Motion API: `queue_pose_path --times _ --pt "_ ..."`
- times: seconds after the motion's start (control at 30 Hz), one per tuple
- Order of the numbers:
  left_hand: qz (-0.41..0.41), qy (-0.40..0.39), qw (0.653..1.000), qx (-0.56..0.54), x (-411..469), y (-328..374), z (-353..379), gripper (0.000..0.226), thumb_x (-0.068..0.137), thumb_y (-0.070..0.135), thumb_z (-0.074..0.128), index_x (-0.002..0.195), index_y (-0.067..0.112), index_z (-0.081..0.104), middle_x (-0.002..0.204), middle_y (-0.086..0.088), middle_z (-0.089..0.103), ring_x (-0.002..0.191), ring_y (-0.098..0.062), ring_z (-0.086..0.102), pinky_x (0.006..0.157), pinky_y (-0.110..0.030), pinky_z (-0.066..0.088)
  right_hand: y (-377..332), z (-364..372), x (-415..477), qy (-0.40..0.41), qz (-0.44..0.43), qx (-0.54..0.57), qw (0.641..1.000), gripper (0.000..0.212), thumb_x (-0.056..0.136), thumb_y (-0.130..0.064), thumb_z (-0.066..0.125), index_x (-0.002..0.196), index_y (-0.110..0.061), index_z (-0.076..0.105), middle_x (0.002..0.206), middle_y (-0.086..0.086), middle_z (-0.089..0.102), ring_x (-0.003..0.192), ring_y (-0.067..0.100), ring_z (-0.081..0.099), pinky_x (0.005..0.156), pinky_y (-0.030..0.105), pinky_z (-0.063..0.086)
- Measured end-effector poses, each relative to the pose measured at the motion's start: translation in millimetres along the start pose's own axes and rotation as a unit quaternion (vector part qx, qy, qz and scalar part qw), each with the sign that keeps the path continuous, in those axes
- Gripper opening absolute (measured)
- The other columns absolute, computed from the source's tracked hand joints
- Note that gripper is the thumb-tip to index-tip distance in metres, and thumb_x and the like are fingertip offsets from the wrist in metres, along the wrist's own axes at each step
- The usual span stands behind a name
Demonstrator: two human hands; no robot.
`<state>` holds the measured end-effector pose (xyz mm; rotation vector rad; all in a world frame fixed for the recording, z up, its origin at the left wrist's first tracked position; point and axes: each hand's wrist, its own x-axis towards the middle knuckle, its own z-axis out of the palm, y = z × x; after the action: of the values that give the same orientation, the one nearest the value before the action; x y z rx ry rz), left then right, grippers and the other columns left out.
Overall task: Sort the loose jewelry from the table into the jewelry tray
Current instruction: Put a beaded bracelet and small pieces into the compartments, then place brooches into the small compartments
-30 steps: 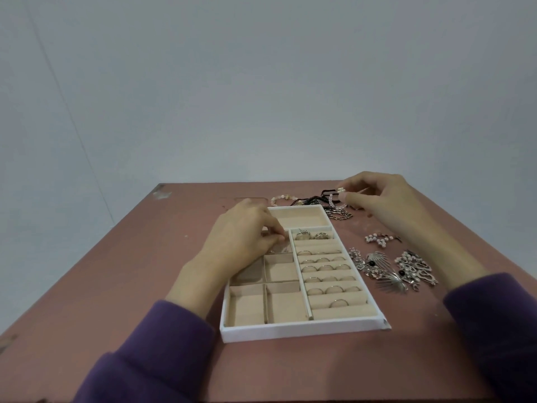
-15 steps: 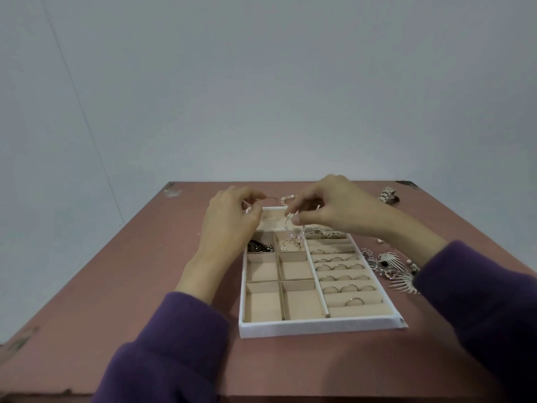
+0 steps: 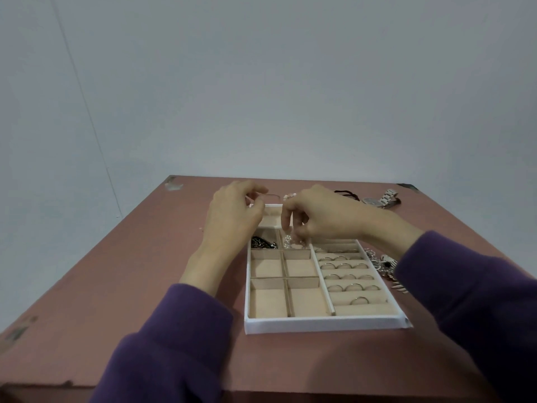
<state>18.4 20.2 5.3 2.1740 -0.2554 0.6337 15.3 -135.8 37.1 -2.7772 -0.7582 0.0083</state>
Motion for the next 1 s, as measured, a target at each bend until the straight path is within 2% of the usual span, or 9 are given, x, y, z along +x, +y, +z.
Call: queue_pose_path --times 0.1,0.23,0.4,0.5,0.63,0.73,0.83,0.9,1.0 --pt "-0.001 -0.007 1.000 0.000 -0.7 1.2 -1.0 0.022 0.085 0.014 0.054 0.098 0.019 0.071 0.086 0.004 0.064 0.080 -0.016 0.058 0.080 -0.034 0.050 -0.1 2.5 -0.2 0.005 -0.019 -0.010 1.000 0.018 0.078 0.001 0.054 0.084 -0.012 0.065 0.070 0.000 0.071 0.059 -0.002 0.059 0.061 0.016 0.045" --pt "-0.005 -0.007 1.000 -0.005 -1.4 1.9 -1.1 0.021 0.085 0.015 0.055 0.098 0.020 0.071 0.085 0.004 0.064 0.080 -0.016 0.058 0.081 -0.036 0.050 1.9 2.0 -4.4 0.018 -0.020 -0.015 1.000 0.016 0.080 -0.005 0.058 0.086 -0.018 0.065 0.075 -0.003 0.070 0.064 0.000 0.056 0.062 0.017 0.042" --pt "0.009 -0.003 1.000 -0.023 -6.5 8.4 -1.8 0.020 0.086 0.014 0.056 0.097 0.019 0.071 0.088 0.004 0.065 0.080 -0.015 0.058 0.082 -0.037 0.050 12.3 -8.0 -29.0 0.110 0.003 0.053 0.992 0.023 0.083 -0.004 0.057 0.087 -0.024 0.067 0.078 -0.004 0.065 0.069 0.012 0.057 0.059 0.016 0.040" --pt "0.027 -0.013 0.999 -0.032 -11.3 18.8 -3.8 0.019 0.086 0.015 0.057 0.099 0.019 0.070 0.089 0.004 0.066 0.079 -0.012 0.058 0.082 -0.034 0.048 25.0 -19.5 -59.7 0.151 0.021 0.069 0.986 0.018 0.084 -0.008 0.062 0.086 -0.024 0.069 0.077 -0.004 0.066 0.069 0.004 0.055 0.061 0.010 0.040" --pt "0.076 -0.060 0.995 -0.024 -18.7 46.7 -0.3 0.018 0.086 0.019 0.058 0.099 0.022 0.070 0.089 0.007 0.068 0.079 -0.005 0.057 0.074 -0.025 0.043 57.5 -27.2 -103.0 0.182 0.070 0.092 0.976 0.019 0.082 -0.013 0.066 0.081 -0.032 0.070 0.076 -0.010 0.069 0.064 -0.001 0.055 0.061 0.014 0.043" --pt "0.117 -0.131 0.984 -0.006 -26.8 73.9 15.0 0.018 0.087 0.021 0.058 0.101 0.024 0.070 0.096 0.011 0.070 0.089 -0.006 0.058 0.080 -0.023 0.044 81.9 -20.4 -124.6 0.212 0.120 0.115 0.963 0.021 0.081 -0.016 0.067 0.076 -0.036 0.069 0.072 -0.019 0.066 0.063 0.001 0.059 0.065 0.021 0.047" --pt "0.161 -0.212 0.963 0.045 -30.0 92.9 41.2 0.020 0.087 0.017 0.058 0.100 0.024 0.071 0.099 0.011 0.070 0.086 -0.002 0.054 0.073 -0.012 0.037 92.3 -6.4 -134.3 0.253 0.139 0.135 0.948 0.024 0.082 -0.009 0.065 0.076 -0.032 0.071 0.069 -0.014 0.067 0.061 0.002 0.055 0.060 0.017 0.042" --pt "0.172 -0.248 0.950 0.079 -29.0 99.6 57.3 0.023 0.085 0.012 0.057 0.099 0.023 0.071 0.100 0.007 0.071 0.091 -0.007 0.058 0.078 -0.016 0.038 94.6 -0.1 -135.3 0.255 0.141 0.126 0.948 0.020 0.081 -0.010 0.065 0.080 -0.028 0.073 0.068 -0.009 0.063 0.064 0.000 0.052 0.060 0.014 0.039" --pt "0.167 -0.256 0.948 0.093 -27.2 102.9 72.5 0.024 0.084 0.008 0.056 0.098 0.021 0.071 0.099 0.002 0.069 0.094 -0.014 0.059 0.083 -0.026 0.043 99.7 4.1 -131.7 0.219 0.128 0.075 0.965 0.012 0.078 -0.027 0.072 0.089 -0.032 0.074 0.074 -0.009 0.058 0.075 0.005 0.049 0.067 0.015 0.034"
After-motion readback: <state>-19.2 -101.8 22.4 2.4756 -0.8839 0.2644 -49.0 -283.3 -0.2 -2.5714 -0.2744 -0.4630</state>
